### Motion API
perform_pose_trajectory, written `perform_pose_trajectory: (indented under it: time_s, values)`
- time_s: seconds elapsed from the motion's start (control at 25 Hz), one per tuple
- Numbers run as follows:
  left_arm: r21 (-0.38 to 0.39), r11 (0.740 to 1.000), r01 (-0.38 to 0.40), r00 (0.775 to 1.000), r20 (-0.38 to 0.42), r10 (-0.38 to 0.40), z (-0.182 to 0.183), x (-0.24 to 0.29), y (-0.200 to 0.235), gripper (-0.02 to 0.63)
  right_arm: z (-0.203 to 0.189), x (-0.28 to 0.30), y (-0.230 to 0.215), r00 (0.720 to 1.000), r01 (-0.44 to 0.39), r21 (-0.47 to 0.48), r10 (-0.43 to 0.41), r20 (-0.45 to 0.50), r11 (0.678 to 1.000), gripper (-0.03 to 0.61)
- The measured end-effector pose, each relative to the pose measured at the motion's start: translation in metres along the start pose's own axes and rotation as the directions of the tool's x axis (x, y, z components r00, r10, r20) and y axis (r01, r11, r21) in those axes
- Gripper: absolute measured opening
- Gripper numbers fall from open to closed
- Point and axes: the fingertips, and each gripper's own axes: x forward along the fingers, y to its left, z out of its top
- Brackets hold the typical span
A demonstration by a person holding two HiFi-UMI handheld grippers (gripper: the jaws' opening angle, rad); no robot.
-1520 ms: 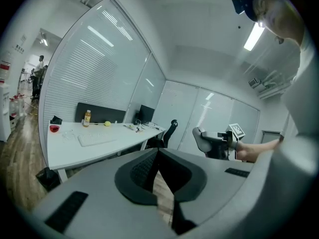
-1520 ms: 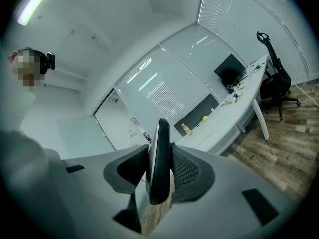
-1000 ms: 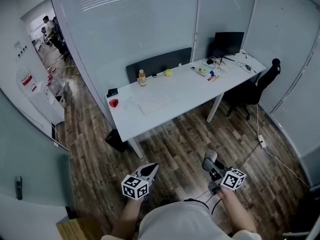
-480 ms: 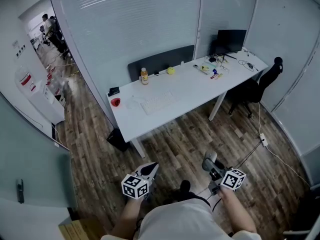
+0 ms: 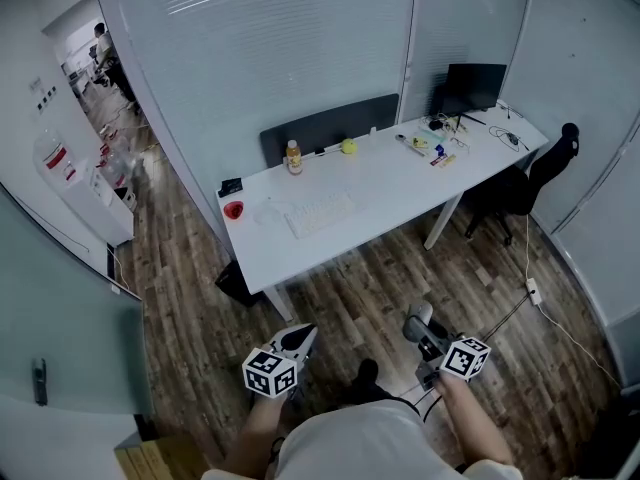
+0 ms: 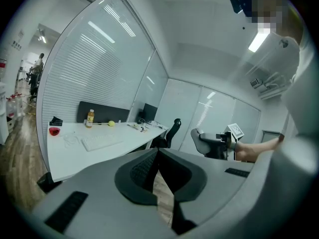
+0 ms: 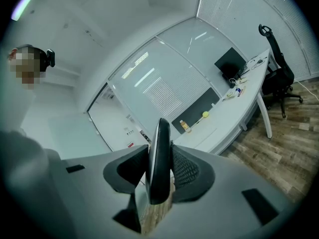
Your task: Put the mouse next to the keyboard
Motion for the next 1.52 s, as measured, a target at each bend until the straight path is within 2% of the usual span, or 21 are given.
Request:
perform_pose_trajectory:
  time_s: [0.32, 0.6, 0.72, 1.08, 1.52]
  values:
    - [-0.011, 1.0, -0.021, 1.0, -0.007, 0.021, 0.017, 0.051, 0.017, 0.017, 0.037, 0.033, -0.034, 0.999, -0.034, -0.002, 0.034, -0.029, 0.999, 0.152]
    - [-0.019, 0.999, -0.046, 0.999, 0.01, 0.046, 0.04, 0.1, 0.026, 0.017, 0.08, 0.063, -0.058, 0.989, -0.146, 0.089, 0.145, 0.014, 0.985, 0.152]
    - [-0.021, 0.998, -0.064, 0.998, 0.006, 0.064, 0.048, 0.118, 0.033, 0.018, 0.097, 0.077, -0.071, 0.985, -0.171, 0.097, 0.17, 0.018, 0.981, 0.152]
    - [-0.028, 0.993, -0.116, 0.993, 0.013, 0.117, 0.063, 0.16, 0.05, 0.018, 0.125, 0.104, -0.114, 0.982, -0.181, 0.088, 0.184, -0.032, 0.98, 0.152]
    - [-0.066, 0.989, -0.129, 0.992, -0.007, 0.129, 0.065, 0.189, 0.07, 0.017, 0.145, 0.136, -0.145, 0.985, -0.154, 0.112, 0.161, -0.061, 0.982, 0.152]
